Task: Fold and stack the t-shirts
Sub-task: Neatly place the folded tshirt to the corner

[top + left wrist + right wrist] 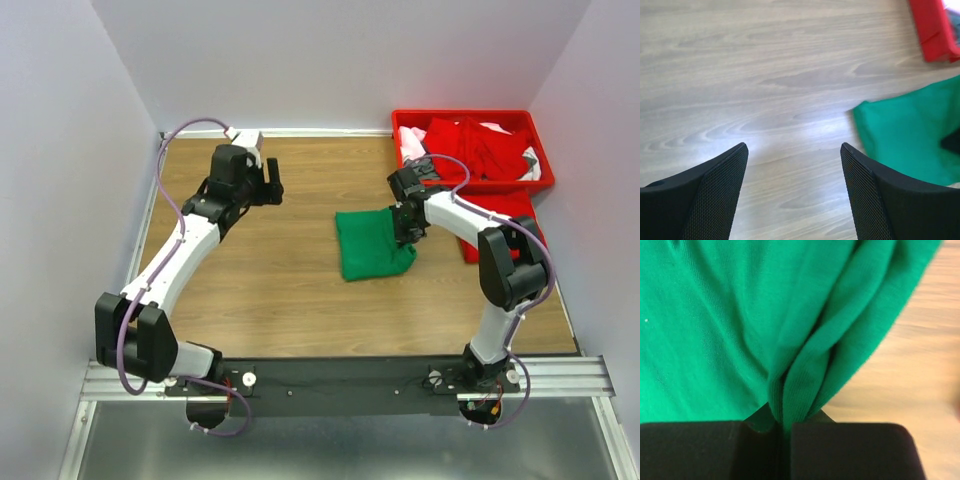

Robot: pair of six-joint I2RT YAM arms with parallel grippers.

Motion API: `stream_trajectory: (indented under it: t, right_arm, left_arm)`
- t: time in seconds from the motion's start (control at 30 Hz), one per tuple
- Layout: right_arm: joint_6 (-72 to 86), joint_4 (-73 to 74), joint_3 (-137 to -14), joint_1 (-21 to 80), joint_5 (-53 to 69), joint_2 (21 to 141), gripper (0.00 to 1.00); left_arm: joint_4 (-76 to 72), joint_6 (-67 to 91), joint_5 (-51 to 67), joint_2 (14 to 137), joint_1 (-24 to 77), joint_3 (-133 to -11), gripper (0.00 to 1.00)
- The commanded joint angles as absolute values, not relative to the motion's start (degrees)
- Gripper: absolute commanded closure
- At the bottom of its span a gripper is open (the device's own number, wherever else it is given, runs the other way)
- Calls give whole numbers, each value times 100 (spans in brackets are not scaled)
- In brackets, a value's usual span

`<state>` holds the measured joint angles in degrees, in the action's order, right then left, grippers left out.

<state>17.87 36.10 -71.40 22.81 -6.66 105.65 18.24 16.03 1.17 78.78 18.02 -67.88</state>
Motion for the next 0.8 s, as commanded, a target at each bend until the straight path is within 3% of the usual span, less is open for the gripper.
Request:
stream_trajectory:
  t: [0.0, 0.3, 0.77]
  right_arm:
    - [1179, 4894, -7558, 2171, -2345, 10398, 100]
    - [870, 5748, -8340, 1802, -3278, 10283, 100]
    - [765, 6213, -9351, 1108, -3155, 10239, 100]
  left_arm:
    - [1363, 1687, 597, 7761, 1407, -6031, 17]
    - [1406, 1459, 97, 7550, 1046, -5844, 16]
    - [1424, 1424, 130, 7480, 879, -5810, 16]
